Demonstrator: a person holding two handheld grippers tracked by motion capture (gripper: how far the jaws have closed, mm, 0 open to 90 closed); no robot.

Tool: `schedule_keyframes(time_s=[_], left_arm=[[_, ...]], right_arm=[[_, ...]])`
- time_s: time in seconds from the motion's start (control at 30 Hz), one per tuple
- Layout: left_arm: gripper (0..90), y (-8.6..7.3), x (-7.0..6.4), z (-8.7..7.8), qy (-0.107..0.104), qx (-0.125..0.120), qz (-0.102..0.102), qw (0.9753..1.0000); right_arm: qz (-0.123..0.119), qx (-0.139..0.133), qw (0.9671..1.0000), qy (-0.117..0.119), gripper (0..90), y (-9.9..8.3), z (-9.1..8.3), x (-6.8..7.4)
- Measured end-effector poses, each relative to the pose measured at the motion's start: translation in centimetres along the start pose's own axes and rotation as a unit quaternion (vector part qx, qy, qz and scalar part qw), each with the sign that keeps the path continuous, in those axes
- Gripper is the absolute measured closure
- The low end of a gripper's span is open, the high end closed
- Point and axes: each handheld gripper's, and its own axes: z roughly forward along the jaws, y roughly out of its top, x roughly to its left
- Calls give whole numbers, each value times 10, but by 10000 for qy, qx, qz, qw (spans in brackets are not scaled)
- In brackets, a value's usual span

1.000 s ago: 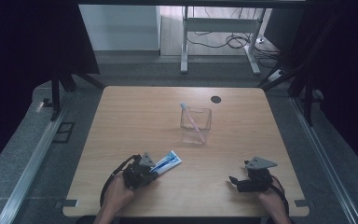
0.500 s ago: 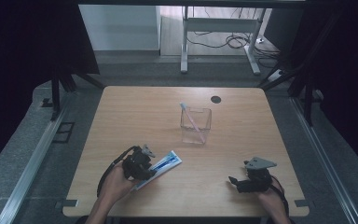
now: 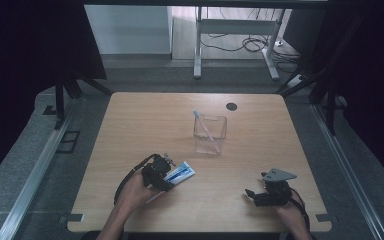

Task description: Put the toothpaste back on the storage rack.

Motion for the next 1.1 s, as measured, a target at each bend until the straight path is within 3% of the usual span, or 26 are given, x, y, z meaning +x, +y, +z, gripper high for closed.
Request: schedule_keyframes(time_s=[0.33, 0.47, 0.67, 1.1], left_arm=[[479, 7, -1, 7, 27, 216, 14, 9998], [536, 8, -2, 6, 53, 236, 14, 9997], [662, 7, 0, 1, -6, 144, -63, 9999], [725, 1, 4, -6, -62, -128, -161, 9998]], right_arm=[[-23, 36, 10000, 21, 115, 0, 1, 1], [-11, 21, 10000, 17, 116, 0, 1, 0], [-29, 49, 10000, 10, 116, 0, 1, 1], [-8, 37, 10000, 0, 116, 0, 1, 0]])
